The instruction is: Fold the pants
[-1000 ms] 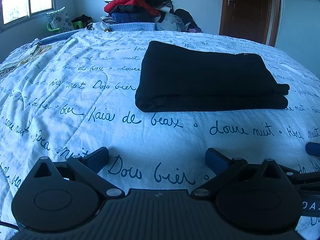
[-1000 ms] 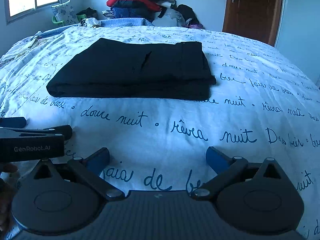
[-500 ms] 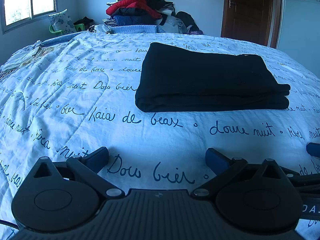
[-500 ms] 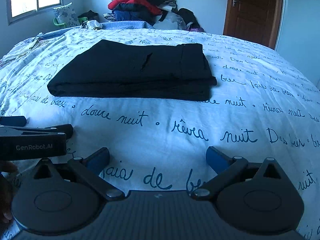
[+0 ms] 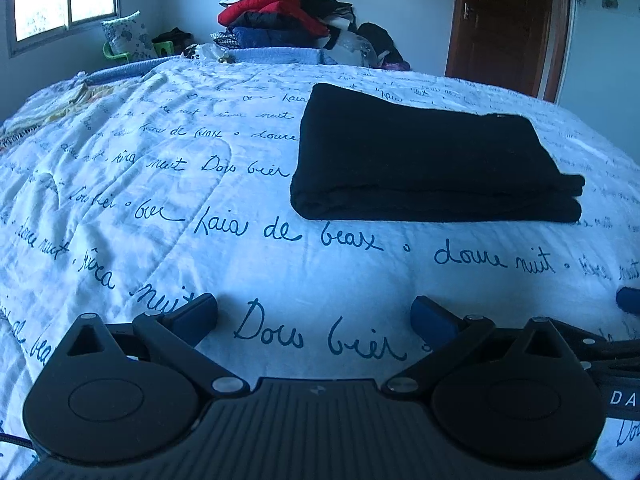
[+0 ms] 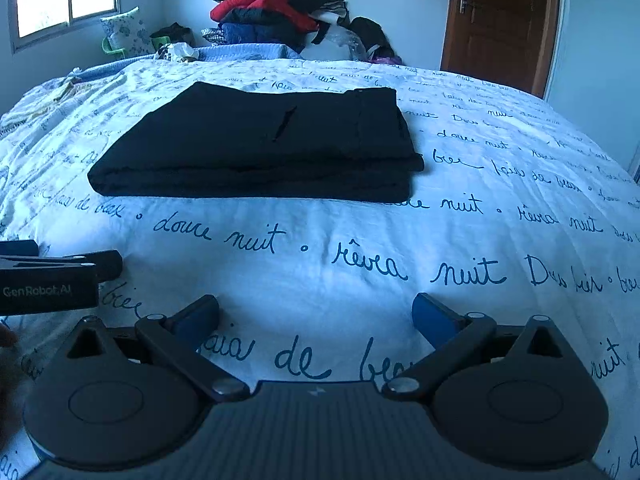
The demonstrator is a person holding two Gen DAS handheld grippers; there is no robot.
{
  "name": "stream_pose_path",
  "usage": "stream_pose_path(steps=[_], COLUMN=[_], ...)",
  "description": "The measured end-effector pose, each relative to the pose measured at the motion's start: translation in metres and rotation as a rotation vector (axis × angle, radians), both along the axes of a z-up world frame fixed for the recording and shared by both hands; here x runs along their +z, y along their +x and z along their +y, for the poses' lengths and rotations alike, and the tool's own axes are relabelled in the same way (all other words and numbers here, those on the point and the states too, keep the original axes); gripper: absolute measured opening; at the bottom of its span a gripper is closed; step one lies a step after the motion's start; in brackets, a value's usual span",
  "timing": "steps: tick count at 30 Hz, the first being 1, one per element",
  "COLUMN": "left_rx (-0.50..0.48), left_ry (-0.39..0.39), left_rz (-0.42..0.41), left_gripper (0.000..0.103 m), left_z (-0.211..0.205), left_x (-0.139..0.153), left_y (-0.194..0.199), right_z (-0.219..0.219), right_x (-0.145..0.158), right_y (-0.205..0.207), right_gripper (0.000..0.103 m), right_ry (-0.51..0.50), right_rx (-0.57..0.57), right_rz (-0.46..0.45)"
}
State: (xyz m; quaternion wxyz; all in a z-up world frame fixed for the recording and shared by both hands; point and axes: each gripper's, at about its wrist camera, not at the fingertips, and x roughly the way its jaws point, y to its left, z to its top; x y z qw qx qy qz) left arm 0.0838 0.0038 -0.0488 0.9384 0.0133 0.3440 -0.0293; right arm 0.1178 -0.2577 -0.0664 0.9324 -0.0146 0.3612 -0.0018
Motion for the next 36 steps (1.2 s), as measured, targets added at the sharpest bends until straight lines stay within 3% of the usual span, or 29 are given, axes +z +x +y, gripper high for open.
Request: stream_pose_path(steps=[36], left_rx=[0.002], left_ry=[-0.008], left_rz=[-0.003], left_gripper=[0.103], left_z=[0.0009], left_x=[-0.0016], left_y=[-0.0005], right_z=[0.0015], right_x=[-0.0022], right_y=[-0.0027], right_gripper=[0.103], right_ry=[0.001], right_rx=[-0.003], right_rz=[-0.011])
